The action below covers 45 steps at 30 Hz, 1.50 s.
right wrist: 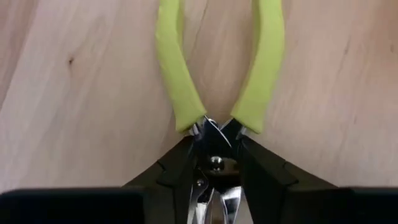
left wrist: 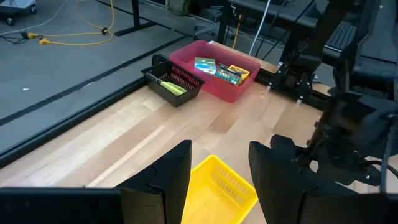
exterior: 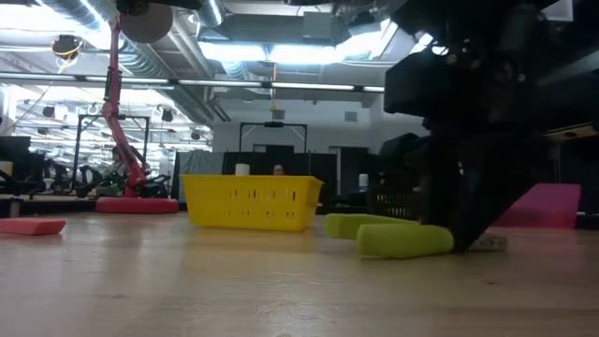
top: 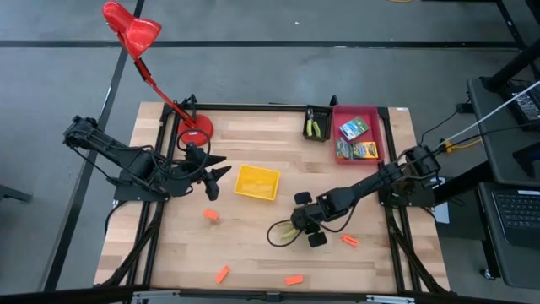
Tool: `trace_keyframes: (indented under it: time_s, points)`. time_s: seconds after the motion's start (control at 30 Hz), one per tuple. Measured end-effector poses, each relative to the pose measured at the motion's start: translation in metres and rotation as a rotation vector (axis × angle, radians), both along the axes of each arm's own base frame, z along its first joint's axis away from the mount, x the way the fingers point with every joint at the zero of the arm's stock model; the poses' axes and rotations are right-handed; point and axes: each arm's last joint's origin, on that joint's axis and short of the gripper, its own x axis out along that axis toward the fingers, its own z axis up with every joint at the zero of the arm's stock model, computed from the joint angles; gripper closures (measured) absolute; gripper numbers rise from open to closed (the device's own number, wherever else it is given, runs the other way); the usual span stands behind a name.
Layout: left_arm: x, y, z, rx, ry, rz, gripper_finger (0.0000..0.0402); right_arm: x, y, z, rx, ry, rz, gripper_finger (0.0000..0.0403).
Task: Pick & Place School Supplies
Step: Put the green pliers into the black bin
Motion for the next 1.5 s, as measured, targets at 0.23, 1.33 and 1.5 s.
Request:
trace_keyframes:
  time_s: [0.23, 1.33, 1.5]
  points:
    - [0.000, 0.001, 0.000, 0.010, -0.004, 0.016, 0.0242, -0.013, -0.002, 0.023, 0.026, -0.001, -0.208, 0.0312]
    - [0.031, -0.006, -0.015, 0.025, -0.005, 0.078, 0.0242, -0.067, -0.299, 0.110, 0.135, -0.259, -1.511, 0.0312]
    - [0.034, -0.008, -0.016, 0.014, -0.022, 0.083, 0.0242, -0.066, -0.305, 0.104, 0.164, -0.238, -1.475, 0.0309]
